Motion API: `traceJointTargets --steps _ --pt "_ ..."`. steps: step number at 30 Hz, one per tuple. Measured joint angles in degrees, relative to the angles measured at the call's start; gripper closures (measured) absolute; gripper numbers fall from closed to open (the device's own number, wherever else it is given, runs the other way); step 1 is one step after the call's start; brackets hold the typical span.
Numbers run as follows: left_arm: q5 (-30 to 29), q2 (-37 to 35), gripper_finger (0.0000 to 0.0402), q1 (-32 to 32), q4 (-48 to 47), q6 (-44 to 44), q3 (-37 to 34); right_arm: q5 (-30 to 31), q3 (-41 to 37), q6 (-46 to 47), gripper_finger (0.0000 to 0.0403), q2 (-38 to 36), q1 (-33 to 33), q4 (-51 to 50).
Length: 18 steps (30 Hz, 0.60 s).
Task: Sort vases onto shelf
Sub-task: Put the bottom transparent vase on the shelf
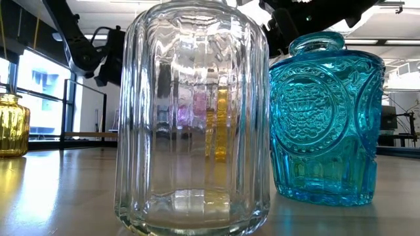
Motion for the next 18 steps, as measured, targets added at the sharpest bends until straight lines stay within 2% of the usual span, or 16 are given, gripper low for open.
traceJointTargets --steps 9,18 --pt "-3.13 -6.0 0.0262 -3.42 -8.46 0.17 0.0 0.0 0.0 0.11 0.0403 0.0 0.0 0.02" --pt "-5.07 -10.68 0.0302 -10.49 -18.09 1.09 0.0 0.0 0.0 -0.2 0.0403 0.0 0.0 -0.44"
